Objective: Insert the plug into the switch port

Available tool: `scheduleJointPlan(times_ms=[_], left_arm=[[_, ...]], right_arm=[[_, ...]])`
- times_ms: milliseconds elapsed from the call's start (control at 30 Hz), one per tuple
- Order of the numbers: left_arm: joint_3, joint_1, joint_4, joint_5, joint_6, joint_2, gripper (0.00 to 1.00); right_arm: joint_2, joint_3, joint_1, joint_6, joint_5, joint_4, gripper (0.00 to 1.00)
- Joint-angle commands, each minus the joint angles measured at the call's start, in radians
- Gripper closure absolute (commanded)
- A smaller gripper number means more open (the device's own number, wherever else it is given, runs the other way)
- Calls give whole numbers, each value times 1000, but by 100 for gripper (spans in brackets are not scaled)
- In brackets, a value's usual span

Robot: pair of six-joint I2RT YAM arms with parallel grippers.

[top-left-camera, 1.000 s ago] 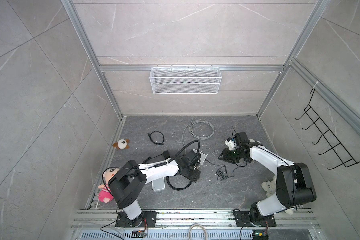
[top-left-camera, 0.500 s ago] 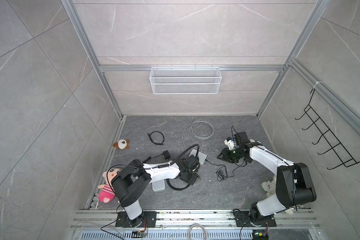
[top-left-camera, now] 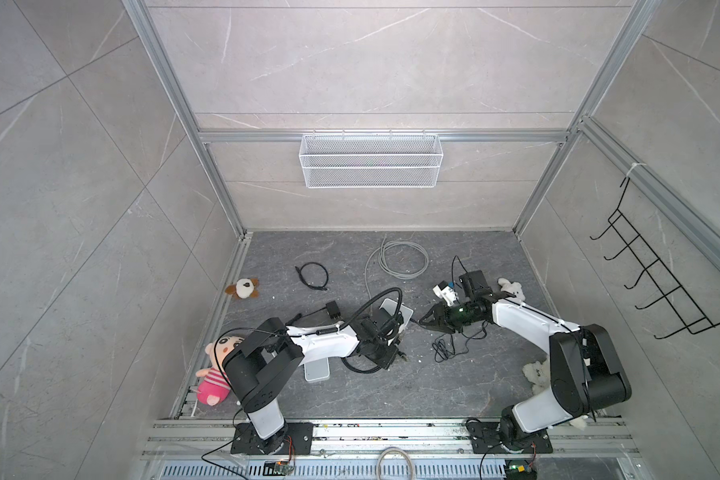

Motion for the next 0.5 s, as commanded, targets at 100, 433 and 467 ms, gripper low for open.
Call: scheduleJointPlan(times_ms=[100, 433, 467], left_arm=[[27, 29, 29, 144, 105, -64, 94], [68, 33, -8, 132, 135, -43, 94], [69, 35, -8, 132, 135, -43, 94]], right_arm=[[3, -38, 36, 106, -79, 76, 63], [27, -64, 51, 223, -61, 148, 66], [33, -63, 56, 226, -60, 150, 66]])
